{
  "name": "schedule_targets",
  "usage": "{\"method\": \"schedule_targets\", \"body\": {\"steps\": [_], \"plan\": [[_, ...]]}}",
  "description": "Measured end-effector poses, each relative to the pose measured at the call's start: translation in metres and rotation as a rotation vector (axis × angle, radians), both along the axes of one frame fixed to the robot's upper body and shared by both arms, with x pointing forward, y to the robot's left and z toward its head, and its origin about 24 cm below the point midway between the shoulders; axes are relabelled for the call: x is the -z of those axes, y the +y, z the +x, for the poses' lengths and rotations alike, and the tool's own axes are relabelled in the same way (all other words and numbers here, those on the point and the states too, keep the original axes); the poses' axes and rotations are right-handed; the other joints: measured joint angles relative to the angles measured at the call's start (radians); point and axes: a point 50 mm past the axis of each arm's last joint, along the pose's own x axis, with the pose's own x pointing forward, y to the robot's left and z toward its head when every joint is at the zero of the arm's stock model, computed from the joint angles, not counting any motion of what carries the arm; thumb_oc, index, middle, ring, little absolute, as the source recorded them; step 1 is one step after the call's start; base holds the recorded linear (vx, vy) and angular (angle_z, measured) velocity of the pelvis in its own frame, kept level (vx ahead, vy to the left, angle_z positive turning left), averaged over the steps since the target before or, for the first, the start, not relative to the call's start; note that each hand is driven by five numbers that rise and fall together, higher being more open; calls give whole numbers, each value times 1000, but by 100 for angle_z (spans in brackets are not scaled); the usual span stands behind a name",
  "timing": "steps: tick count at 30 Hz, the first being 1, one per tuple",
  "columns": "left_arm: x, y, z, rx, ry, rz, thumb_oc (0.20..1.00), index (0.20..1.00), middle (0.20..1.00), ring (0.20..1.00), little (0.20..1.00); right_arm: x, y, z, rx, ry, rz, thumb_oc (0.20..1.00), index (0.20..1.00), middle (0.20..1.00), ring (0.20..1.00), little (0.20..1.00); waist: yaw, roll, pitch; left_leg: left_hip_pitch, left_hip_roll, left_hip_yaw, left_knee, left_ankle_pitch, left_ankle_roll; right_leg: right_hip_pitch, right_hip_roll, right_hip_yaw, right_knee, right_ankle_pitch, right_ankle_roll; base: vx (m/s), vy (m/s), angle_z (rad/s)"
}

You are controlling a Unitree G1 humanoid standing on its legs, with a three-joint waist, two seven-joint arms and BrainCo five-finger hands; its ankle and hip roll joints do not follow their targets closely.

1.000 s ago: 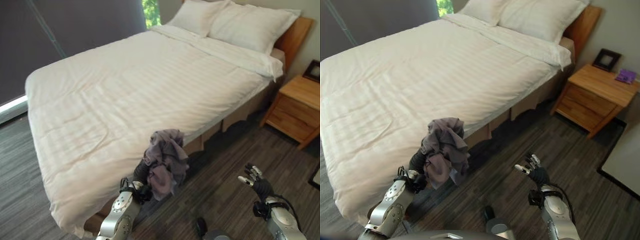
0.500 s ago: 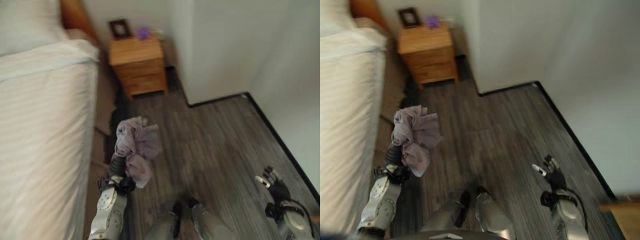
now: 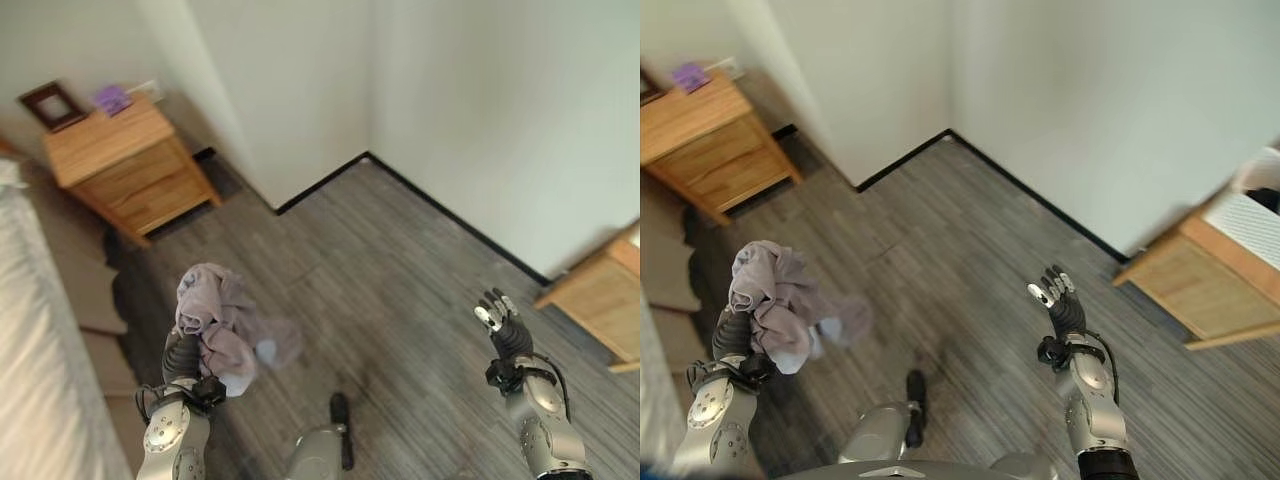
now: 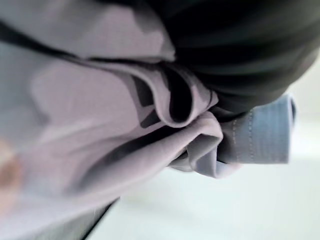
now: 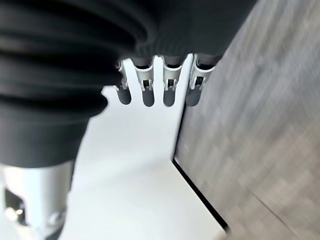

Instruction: Pick up bed clothes into laundry basket.

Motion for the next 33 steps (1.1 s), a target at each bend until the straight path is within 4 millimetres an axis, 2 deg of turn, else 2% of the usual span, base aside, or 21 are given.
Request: {"method": "schedule_targets", "body": {"steps": [2, 3, 4, 5, 6, 7, 10, 12, 13, 14, 15, 16, 17, 18, 19, 20, 21, 22, 24, 28, 33], "plan": [[11, 1, -14, -20, 59, -9, 200, 200, 200, 200, 200, -9, 4, 5, -59, -32, -67, 1000, 1000, 1000, 1000, 1000, 0, 21, -18, 27, 61, 89, -7, 5, 0, -22, 46, -100, -100, -8, -6, -134, -314, -225], [12, 1, -15, -13, 71, -5, 200, 200, 200, 200, 200, -5, -5, -4, -61, 0, -108, 1000, 1000, 1000, 1000, 1000, -19, 25, -37, 40, 76, 124, -9, 31, -36, -21, 65, -120, -167, -29, 11, -69, -319, -172], [7, -1, -9, 0, 43, -1, 200, 200, 200, 200, 200, 3, -13, -15, -36, 41, -117, 1000, 1000, 1000, 1000, 1000, -24, 12, -47, 40, 77, 140, -11, 42, -53, -8, 80, -100, -221, -47, 11, -51, -325, -83], [5, -5, -2, 8, 18, -15, 200, 200, 200, 200, 200, 11, -23, -25, -16, 90, -136, 1000, 1000, 1000, 1000, 1000, -42, 23, -48, 34, 94, 133, -11, 55, -71, 11, 113, -100, -266, -41, 24, -46, -353, -21], [4, -9, 2, 22, 5, -22, 200, 200, 200, 200, 200, 19, -29, -35, 2, 142, -143, 1000, 1000, 1000, 1000, 1000, -46, 33, -49, 31, 117, 131, -11, 62, -72, 15, 147, -80, -294, -46, 4, -76, -463, -5], [4, -12, 3, 34, 1, -25, 200, 200, 200, 200, 200, 25, -35, -44, 19, 183, -148, 1000, 1000, 1000, 1000, 1000, -61, 44, -53, 32, 141, 122, -9, 81, -80, 17, 179, -77, -308, -39, 0, -60, -372, 15], [12, -26, 12, 100, 39, -13, 200, 200, 200, 200, 200, 32, -45, -59, 34, 241, -168, 1000, 1000, 1000, 1000, 1000, -107, 76, -49, -11, 207, 87, 31, 149, -88, 17, 266, -11, -304, -97, -40, -67, -265, 36], [20, -29, 6, 114, 77, -11, 200, 200, 200, 200, 200, 26, -49, -53, 32, 214, -178, 1000, 1000, 1000, 1000, 1000, -117, 86, -43, -2, 235, 61, 30, 204, -140, 5, 278, 16, -288, -103, -61, -32, -136, -41], [19, -30, 4, 123, 80, -3, 200, 200, 200, 200, 200, 23, -49, -51, 30, 202, -185, 1000, 1000, 1000, 1000, 1000, -113, 77, -42, 7, 233, 12, 45, 222, -143, -10, 284, 61, -286, -88, -79, -6, -110, -96], [17, -27, -2, 114, 79, 5, 200, 200, 200, 200, 200, 18, -42, -39, -2, 169, -187, 1000, 1000, 1000, 1000, 1000, -108, 66, -35, 0, 234, -97, 93, 222, -143, -37, 278, 111, -277, -78, -90, 48, -190, -140], [19, -30, -3, 129, 83, 9, 200, 200, 200, 200, 200, 12, -37, -28, -29, 134, -190, 1000, 1000, 1000, 1000, 1000, -80, 33, -24, -32, 145, -365, 144, 117, -143, -62, 253, 196, -268, -65, -115, 73, -130, -191], [21, -39, 7, 172, 81, -5, 200, 200, 200, 200, 200, 9, -41, -22, -30, 121, -206, 1000, 1000, 1000, 1000, 1000, -27, 13, -19, 8, -8, -628, 64, -6, -208, -102, 215, 292, -267, -48, -133, 96, -132, -156], [23, -45, 11, 193, 77, -24, 200, 200, 200, 200, 200, 7, -43, -19, -32, 119, -215, 1000, 1000, 1000, 1000, 1000, -24, 16, -11, 7, -61, -634, 36, -30, -201, -103, 205, 298, -279, -49, -128, 69, -57, -105], [18, -59, 20, 210, 28, -70, 200, 200, 200, 200, 200, 4, -53, -21, -11, 117, -235, 1000, 1000, 1000, 1000, 1000, -45, 54, -3, -7, -118, -579, 26, -47, -177, -92, 214, 294, -300, -36, -105, 73, -11, -53], [15, -59, 21, 207, 8, -74, 200, 200, 200, 200, 200, 8, -50, -24, -1, 128, -208, 1000, 1000, 1000, 1000, 1000, -39, 69, 4, -12, -118, -551, 51, -98, -163, -94, 239, 303, -291, -35, -79, 90, -21, -57], [14, -55, 19, 195, 5, -73, 200, 200, 200, 200, 200, 10, -41, -26, -31, 132, -194, 1000, 1000, 1000, 1000, 1000, -29, 68, 7, -16, -86, -507, 42, -135, -187, -111, 253, 310, -266, -54, -67, 96, -17, -88], [13, -53, 21, 194, 4, -65, 200, 200, 200, 200, 200, 12, -36, -28, -46, 129, -177, 1000, 1000, 1000, 1000, 1000, -19, 45, 26, 0, -59, -485, 23, -125, -196, -163, 283, 301, -145, -93, -69, 96, 35, -75], [14, -49, 19, 204, 24, -43, 200, 200, 200, 200, 200, 17, -32, -33, -35, 141, -147, 1000, 1000, 1000, 1000, 1000, -16, 30, 31, 14, -54, -461, 7, -113, -194, -157, 311, 307, -133, -127, -107, 101, 65, -47], [21, -55, 18, 246, 75, -41, 200, 200, 200, 200, 200, 27, -30, -45, 4, 180, -111, 1000, 1000, 1000, 1000, 1000, -31, 16, 26, 53, -58, -468, -22, -82, -177, -100, 322, 315, -201, -120, -111, 76, 53, 8], [24, -70, 20, 341, 92, -73, 200, 200, 200, 200, 200, 31, -24, -48, -2, 191, -87, 1000, 1000, 1000, 1000, 1000, -65, 20, 26, 55, -81, -499, -42, -48, -132, -57, 321, 294, -263, -90, -109, 111, 90, 27], [27, -63, 14, 315, 110, -72, 200, 200, 200, 200, 200, 18, -11, -26, -66, 120, -83, 1000, 1000, 1000, 1000, 1000, -64, 19, 26, 107, -89, -460, -73, -61, -112, -25, 309, 340, -309, -73, -108, 108, 94, -25]]}}
